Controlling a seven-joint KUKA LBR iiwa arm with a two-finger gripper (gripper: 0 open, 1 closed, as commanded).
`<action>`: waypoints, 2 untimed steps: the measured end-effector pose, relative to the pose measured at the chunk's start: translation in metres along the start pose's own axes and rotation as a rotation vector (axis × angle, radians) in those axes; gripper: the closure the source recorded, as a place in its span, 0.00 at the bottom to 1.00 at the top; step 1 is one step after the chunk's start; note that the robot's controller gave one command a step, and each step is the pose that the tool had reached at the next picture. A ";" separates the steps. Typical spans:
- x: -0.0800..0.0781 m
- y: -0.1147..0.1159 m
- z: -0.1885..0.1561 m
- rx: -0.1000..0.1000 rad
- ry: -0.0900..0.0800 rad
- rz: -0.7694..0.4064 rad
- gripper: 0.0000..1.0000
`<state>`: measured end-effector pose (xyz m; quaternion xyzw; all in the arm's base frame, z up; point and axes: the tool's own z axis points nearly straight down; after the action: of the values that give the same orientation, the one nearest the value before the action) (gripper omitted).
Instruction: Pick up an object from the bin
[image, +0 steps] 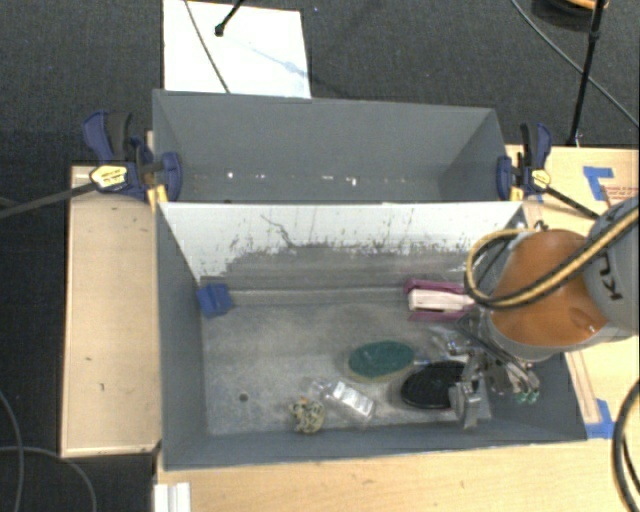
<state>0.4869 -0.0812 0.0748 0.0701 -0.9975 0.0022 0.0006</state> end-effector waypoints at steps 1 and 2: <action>-0.004 -0.005 -0.137 -0.001 -0.013 -0.028 1.00; -0.043 0.049 -0.131 -0.004 -0.009 -0.259 1.00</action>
Offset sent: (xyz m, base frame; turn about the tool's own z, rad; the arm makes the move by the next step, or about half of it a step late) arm 0.0027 -0.0029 0.1318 -0.0310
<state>0.5227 -0.0265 0.2054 0.1985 -0.9801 -0.0003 -0.0033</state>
